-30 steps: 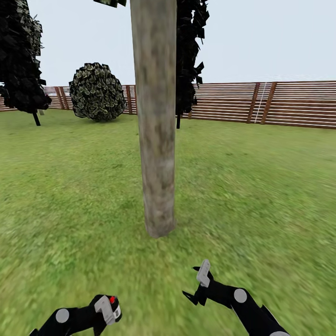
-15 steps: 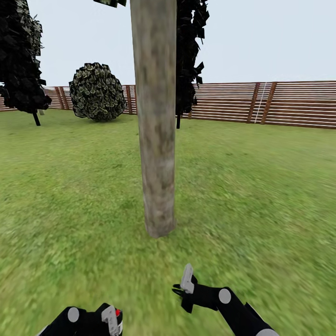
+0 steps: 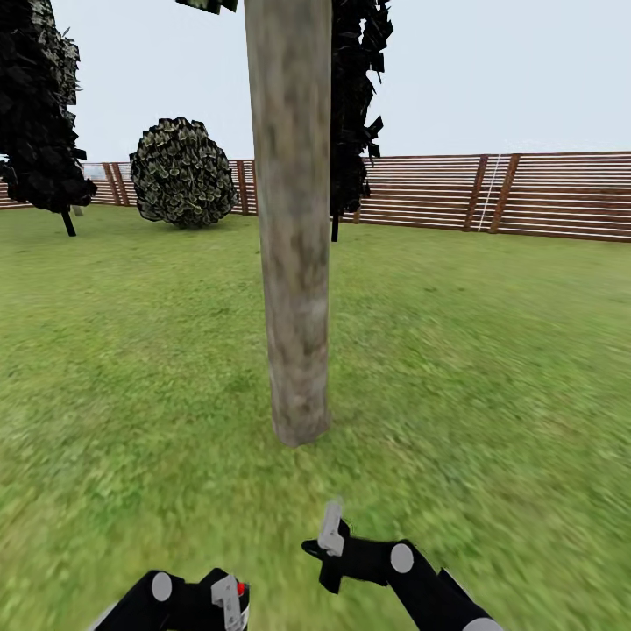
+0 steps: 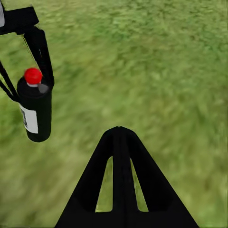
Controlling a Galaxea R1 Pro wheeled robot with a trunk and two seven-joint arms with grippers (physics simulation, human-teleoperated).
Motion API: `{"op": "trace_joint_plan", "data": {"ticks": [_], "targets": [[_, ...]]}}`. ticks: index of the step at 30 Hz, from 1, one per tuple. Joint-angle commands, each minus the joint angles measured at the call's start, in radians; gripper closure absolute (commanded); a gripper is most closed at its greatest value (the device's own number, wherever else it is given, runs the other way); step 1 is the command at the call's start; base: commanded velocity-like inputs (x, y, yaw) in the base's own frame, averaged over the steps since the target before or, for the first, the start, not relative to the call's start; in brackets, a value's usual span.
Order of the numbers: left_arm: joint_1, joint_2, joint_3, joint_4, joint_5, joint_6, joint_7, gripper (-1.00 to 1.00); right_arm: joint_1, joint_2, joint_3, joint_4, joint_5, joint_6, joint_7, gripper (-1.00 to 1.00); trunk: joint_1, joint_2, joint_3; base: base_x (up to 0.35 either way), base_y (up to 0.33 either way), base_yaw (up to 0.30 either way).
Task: In the garden, pick up the pesticide atomizer on the floor and spray pesticide onto both trees until each tree trunk is fully covered.
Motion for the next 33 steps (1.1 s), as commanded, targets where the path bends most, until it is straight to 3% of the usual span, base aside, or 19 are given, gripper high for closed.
{"op": "trace_joint_plan", "data": {"ticks": [1,5,8,16,23,28,33], "targets": [[0.000,-0.004,-0.001,0.000,-0.002,0.000,0.000,1.00,0.000,0.001,0.021,0.000,0.000,0.000,0.000,1.00,0.000,0.000,0.000,0.000,0.000,0.000],[-0.001,-0.016,-0.003,-0.001,-0.004,-0.001,-0.001,1.00,0.000,0.003,0.065,-0.001,0.000,0.000,0.000,1.00,0.000,0.000,0.000,0.000,0.000,0.000],[-0.006,-0.025,-0.004,-0.003,-0.032,-0.003,-0.002,1.00,-0.004,0.004,0.076,-0.001,0.000,0.000,0.000,1.00,0.000,0.000,0.000,0.000,0.000,0.000],[-0.024,-0.029,-0.003,-0.003,-0.051,-0.009,-0.004,1.00,-0.010,0.004,0.080,0.000,0.000,0.000,0.000,1.00,0.000,0.000,0.000,0.000,0.000,0.000],[-0.038,-0.050,-0.005,-0.010,-0.052,-0.014,-0.005,1.00,-0.011,0.004,0.080,0.001,0.000,0.000,0.000,1.00,0.000,0.000,0.000,0.000,0.000,0.000],[-0.050,-0.064,-0.050,-0.017,-0.059,-0.011,-0.003,1.00,-0.011,0.004,0.080,0.000,0.000,0.000,0.000,1.00,0.000,0.000,0.000,0.000,0.000,0.000],[-0.057,-0.070,-0.056,-0.030,-0.059,-0.010,-0.003,1.00,-0.011,0.005,0.080,0.000,0.000,0.000,0.000,1.00,0.000,0.000,0.000,0.000,0.000,0.000]]}}
